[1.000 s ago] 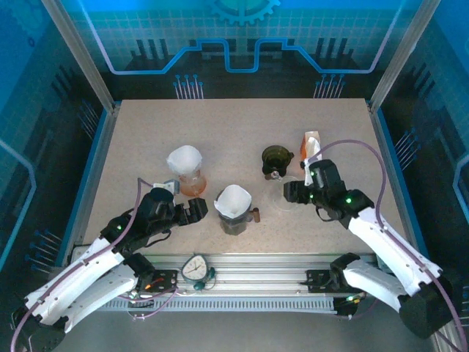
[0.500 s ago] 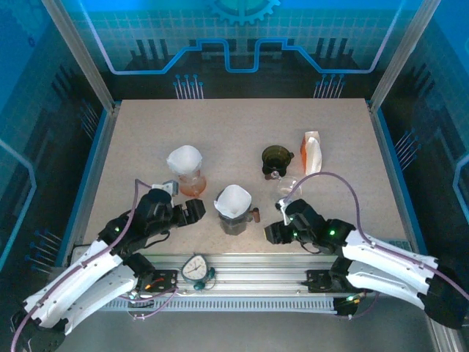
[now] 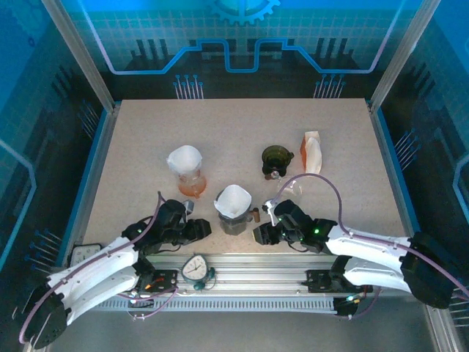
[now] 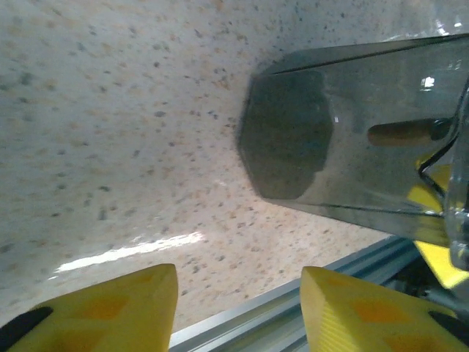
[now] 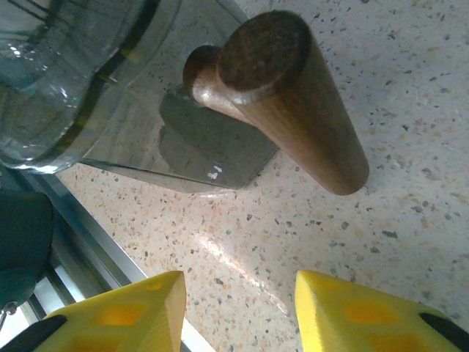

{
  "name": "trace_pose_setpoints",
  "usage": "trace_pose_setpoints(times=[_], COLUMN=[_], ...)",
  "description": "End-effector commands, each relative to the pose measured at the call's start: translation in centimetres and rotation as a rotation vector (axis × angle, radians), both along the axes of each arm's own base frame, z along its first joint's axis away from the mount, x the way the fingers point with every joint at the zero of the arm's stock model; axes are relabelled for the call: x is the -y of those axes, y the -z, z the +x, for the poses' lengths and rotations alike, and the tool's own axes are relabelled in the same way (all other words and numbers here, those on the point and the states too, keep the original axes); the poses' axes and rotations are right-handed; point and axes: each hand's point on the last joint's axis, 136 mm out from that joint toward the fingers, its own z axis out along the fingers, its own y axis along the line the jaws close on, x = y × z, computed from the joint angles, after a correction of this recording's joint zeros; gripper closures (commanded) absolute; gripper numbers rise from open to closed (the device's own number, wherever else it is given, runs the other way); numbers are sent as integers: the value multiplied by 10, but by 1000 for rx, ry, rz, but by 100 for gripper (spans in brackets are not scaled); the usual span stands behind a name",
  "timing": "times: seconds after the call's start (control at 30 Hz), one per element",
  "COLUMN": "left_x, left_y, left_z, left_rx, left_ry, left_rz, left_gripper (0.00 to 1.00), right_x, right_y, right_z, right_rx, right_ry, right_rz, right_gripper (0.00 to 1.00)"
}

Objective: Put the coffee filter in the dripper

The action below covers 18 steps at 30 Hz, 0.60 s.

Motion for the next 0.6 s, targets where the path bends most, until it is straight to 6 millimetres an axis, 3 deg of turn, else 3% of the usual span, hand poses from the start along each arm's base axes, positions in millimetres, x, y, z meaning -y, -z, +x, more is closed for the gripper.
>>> trace_pose_setpoints(times=[0.0, 0.17, 0.57], left_x=[22, 32, 45], left_y=[-12, -8, -7], left_z=[7, 13, 38], left_rx=[31, 24, 58], left_ry=[24, 33, -2], left_rz=[-116, -124, -137], left_gripper=[54, 62, 67], right_x=[-13, -21, -37], right_y=[-5, -5, -7], right_z=[4, 13, 36], right_rx=[19, 32, 56], right_ry=[-15, -11, 24], right_rz=[52, 65, 125], right_gripper=[57, 58, 60])
